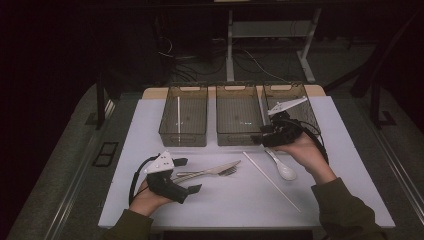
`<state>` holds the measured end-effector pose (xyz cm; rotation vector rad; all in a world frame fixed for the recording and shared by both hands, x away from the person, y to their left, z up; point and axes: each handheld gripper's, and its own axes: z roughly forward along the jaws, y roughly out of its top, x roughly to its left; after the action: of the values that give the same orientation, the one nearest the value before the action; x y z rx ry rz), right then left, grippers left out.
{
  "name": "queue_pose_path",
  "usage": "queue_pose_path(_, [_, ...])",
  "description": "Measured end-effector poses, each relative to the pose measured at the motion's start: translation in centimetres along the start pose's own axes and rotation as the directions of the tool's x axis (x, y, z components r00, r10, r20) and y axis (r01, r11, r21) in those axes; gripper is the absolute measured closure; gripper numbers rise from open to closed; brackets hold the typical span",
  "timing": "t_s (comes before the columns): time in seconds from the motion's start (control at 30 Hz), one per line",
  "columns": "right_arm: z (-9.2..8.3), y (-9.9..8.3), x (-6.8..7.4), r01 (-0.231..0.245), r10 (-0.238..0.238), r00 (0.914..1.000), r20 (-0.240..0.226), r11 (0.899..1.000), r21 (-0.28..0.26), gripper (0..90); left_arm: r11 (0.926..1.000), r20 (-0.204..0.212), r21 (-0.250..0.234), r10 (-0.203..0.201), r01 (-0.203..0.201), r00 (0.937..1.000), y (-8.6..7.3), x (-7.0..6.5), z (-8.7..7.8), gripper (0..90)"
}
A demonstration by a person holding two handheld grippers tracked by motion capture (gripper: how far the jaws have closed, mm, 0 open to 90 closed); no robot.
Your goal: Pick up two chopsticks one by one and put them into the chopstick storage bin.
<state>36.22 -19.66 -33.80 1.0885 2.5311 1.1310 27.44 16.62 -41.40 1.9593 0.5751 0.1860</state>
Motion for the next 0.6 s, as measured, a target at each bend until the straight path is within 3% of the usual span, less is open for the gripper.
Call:
queue_pose_path(0.17, [0.6, -1.3, 0.2, 0.011, -0.016, 0.9989, 0.044, 0.995, 0.104, 52.0, 1.0000, 0.000, 0.000, -0.003, 0.003, 1.0000, 0.0, 0.0, 0.0, 0.0])
queue_pose_path(0.5, [2.0, -2.5, 0.2, -0.003, -0.009, 0.9987, 0.049, 0.972, 0.235, 64.4, 1.0000, 0.003, 0.004, 0.004, -0.004, 1.0000, 0.0, 0.0, 0.1, 0.0])
queue_pose_path(0.6, [2.6, -2.8, 0.1, -0.009, 0.001, 0.9996, 0.029, 0.963, 0.268, 67.9, 1.0000, 0.004, 0.004, 0.004, -0.004, 1.0000, 0.0, 0.0, 0.0, 0.0])
